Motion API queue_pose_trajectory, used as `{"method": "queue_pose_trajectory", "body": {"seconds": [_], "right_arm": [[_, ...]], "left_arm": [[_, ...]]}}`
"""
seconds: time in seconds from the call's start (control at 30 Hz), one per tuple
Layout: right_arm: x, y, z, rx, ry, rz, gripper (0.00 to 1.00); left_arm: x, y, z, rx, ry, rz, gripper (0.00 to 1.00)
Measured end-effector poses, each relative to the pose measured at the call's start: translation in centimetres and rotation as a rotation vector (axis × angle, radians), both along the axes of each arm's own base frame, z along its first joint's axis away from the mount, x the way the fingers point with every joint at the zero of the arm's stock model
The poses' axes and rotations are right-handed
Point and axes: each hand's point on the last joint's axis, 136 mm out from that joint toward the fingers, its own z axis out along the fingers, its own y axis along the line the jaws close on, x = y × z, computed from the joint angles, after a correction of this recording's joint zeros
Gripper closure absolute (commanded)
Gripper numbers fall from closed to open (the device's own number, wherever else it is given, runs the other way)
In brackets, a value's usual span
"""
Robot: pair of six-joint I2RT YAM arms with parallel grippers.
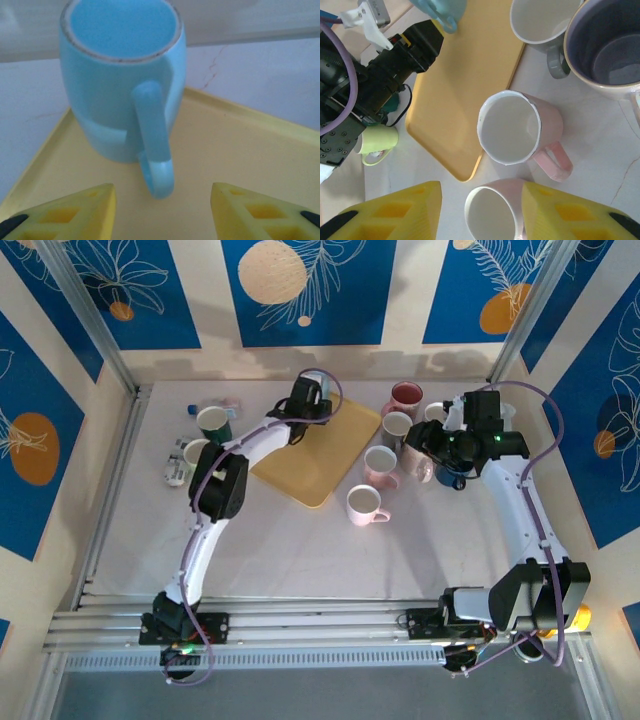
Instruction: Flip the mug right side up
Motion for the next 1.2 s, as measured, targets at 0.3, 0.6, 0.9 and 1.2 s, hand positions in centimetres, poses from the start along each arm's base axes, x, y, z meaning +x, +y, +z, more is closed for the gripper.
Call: {"method": "queue_pose_trajectory", "body": {"seconds": [0.3,0.6,0.9,1.2], "right_arm": [[0.3,-0.3,1.3,0.036,-0.019,-0.013,0.55],[0.7,-1.2,2.3,0.09,-0.029,-0.048,0.56],[1.1,-2.2,3.0,0.157,-0.033,-0.086,0.58],[1.0,-3.8,3.9,0.19,-0.052,-0.13,0.59]], "left_arm": [[2.8,-0.8,0.7,-0.008,-0.067,0.029,0.52],[3.0,-0.3,0.5,0.034,-0.045,0.048,0.64],[3.0,0.3,0.4,0.03,-0.007,0.071,0.81],[3.1,0.0,0.5,0.017,-0.004,0.048,0.96]]}}
